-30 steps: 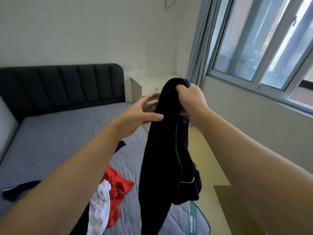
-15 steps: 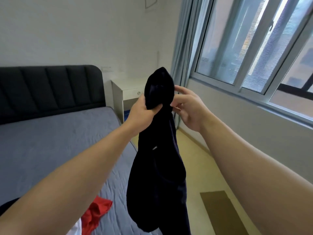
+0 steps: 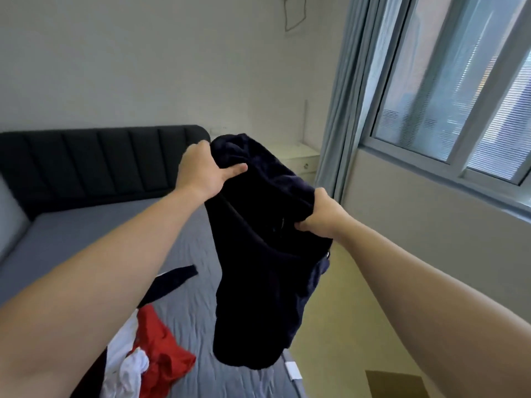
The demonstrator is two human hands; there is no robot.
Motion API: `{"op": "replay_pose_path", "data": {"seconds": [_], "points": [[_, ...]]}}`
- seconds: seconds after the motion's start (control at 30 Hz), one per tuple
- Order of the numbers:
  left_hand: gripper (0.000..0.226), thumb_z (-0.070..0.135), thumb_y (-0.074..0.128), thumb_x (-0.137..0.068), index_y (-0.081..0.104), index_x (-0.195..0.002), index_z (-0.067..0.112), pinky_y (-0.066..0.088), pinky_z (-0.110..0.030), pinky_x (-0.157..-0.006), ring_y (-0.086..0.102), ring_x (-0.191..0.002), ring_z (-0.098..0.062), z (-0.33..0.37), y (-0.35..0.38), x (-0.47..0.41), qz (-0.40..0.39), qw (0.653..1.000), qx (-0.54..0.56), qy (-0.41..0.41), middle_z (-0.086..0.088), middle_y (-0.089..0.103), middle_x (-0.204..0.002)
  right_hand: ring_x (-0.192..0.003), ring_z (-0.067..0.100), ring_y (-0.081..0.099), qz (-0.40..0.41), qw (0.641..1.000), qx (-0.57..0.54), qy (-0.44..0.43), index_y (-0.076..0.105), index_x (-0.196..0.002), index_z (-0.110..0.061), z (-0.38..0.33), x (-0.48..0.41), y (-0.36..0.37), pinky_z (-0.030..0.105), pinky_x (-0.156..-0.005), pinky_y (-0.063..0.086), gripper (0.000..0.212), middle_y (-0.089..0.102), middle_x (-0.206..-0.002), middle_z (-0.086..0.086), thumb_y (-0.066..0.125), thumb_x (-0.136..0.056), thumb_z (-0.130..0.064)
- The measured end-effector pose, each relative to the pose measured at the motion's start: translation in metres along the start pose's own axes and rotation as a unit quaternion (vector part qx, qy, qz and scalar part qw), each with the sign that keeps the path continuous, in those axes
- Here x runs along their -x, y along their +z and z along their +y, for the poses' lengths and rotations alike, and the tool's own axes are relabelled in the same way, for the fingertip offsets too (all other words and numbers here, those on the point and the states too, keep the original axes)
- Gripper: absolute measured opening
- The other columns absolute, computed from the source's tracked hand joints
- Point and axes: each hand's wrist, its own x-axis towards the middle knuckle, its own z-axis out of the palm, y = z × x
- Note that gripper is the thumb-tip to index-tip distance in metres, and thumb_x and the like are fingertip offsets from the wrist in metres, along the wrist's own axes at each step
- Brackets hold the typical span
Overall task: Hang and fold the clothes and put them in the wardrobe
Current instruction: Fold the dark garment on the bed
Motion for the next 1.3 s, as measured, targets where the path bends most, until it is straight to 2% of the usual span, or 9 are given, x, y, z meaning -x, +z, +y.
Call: {"op": "replay_pose_path", "data": {"seconds": [0.2, 0.3, 0.47, 0.57, 0.63, 0.8, 1.0, 1.23, 1.3], "points": [[0.067, 0.005, 0.063, -0.085, 0.044, -0.143, 0.033, 0.051, -0.042, -0.087, 0.059, -0.110, -0.033, -0.004, -0.013, 0.009, -0.063, 0.987, -0.140, 0.054, -0.005, 0.054, -0.134, -0.087, 0.032, 0.050, 0.031, 0.975, 0.175, -0.130, 0.037, -0.108, -0.019, -0.017, -0.030, -0.024, 0.039, -0.071, 0.044, 0.033, 0.046, -0.106, 0.010, 0.056, -0.083, -0.009], [0.046, 0.006, 0.047, -0.079, 0.068, -0.104, 0.038, 0.047, -0.034, -0.072, 0.059, -0.090, -0.026, -0.004, -0.026, 0.012, -0.029, 0.990, -0.134, -0.025, 0.001, 0.069, -0.110, -0.085, 0.030, 0.055, 0.038, 0.972, 0.195, -0.127, 0.046, -0.110, -0.017, -0.017, -0.037, -0.033, 0.039, -0.068, 0.050, 0.029, 0.053, -0.102, 0.007, 0.053, -0.082, -0.014], [0.028, 0.026, 0.044, -0.080, 0.060, -0.102, 0.022, 0.041, -0.033, -0.063, 0.057, -0.072, -0.027, 0.010, -0.044, 0.015, 0.034, 0.960, -0.247, -0.126, -0.003, 0.067, -0.092, -0.096, 0.029, 0.054, 0.032, 0.973, 0.195, -0.116, 0.047, -0.117, -0.019, -0.023, -0.040, -0.042, 0.040, -0.078, 0.049, 0.044, 0.051, -0.110, 0.006, 0.055, -0.075, -0.024], [0.026, 0.015, 0.038, -0.083, 0.058, -0.099, 0.014, 0.054, -0.032, -0.051, 0.070, -0.051, -0.026, 0.018, -0.047, 0.010, 0.014, 0.972, -0.063, -0.225, -0.008, 0.074, -0.072, -0.111, 0.033, 0.048, 0.011, 0.958, 0.230, -0.169, 0.044, -0.133, -0.025, -0.032, -0.034, -0.044, 0.042, -0.087, 0.047, 0.058, 0.043, -0.127, 0.009, 0.055, -0.076, -0.021], [0.022, 0.006, 0.042, -0.093, 0.056, -0.110, 0.009, 0.061, -0.040, -0.051, 0.073, -0.067, -0.035, 0.026, -0.049, 0.006, 0.021, 0.953, 0.137, -0.268, -0.016, 0.070, -0.099, -0.105, 0.029, 0.054, -0.083, 0.963, 0.163, -0.196, 0.049, -0.133, -0.025, -0.039, -0.028, -0.045, 0.040, -0.085, 0.054, 0.054, 0.048, -0.130, 0.007, 0.052, -0.080, -0.013], [0.034, -0.008, 0.044, -0.090, 0.062, -0.095, 0.020, 0.064, -0.039, -0.063, 0.069, -0.090, -0.031, 0.054, -0.040, 0.020, -0.004, 0.971, 0.220, -0.094, -0.011, 0.067, -0.104, -0.068, 0.022, 0.070, -0.318, 0.935, -0.008, -0.156, 0.052, -0.124, -0.037, -0.058, -0.009, -0.045, 0.031, -0.056, 0.056, 0.059, 0.067, -0.107, 0.007, 0.066, -0.070, -0.017], [0.029, -0.014, 0.052, -0.091, 0.070, -0.102, 0.005, 0.062, -0.035, -0.073, 0.070, -0.089, -0.023, 0.069, -0.039, 0.048, -0.087, 0.933, 0.347, -0.030, -0.012, 0.072, -0.095, -0.107, 0.016, 0.050, 0.022, 0.965, -0.117, -0.234, 0.038, -0.131, -0.025, -0.073, -0.013, -0.028, 0.034, -0.087, 0.052, 0.071, 0.040, -0.126, -0.003, 0.073, -0.069, -0.024], [0.048, -0.003, 0.062, -0.067, 0.062, -0.114, 0.009, 0.057, -0.034, -0.085, 0.069, -0.103, -0.025, 0.027, -0.071, 0.070, -0.087, 0.848, 0.511, -0.111, -0.015, 0.066, -0.118, -0.087, 0.033, 0.068, -0.064, 0.967, -0.184, -0.161, 0.068, -0.092, -0.008, -0.105, 0.011, 0.009, 0.035, -0.068, 0.052, 0.019, 0.071, -0.089, 0.012, 0.052, -0.087, -0.018], [0.063, 0.003, 0.074, -0.068, 0.054, -0.126, 0.017, 0.050, -0.036, -0.095, 0.057, -0.123, -0.023, -0.003, -0.065, 0.090, -0.086, 0.902, 0.400, -0.138, -0.008, 0.051, -0.138, -0.089, 0.031, 0.067, -0.077, 0.948, -0.300, -0.069, 0.066, -0.097, -0.008, -0.116, 0.020, 0.013, 0.033, -0.069, 0.051, 0.021, 0.070, -0.097, 0.014, 0.050, -0.087, -0.019]]}}
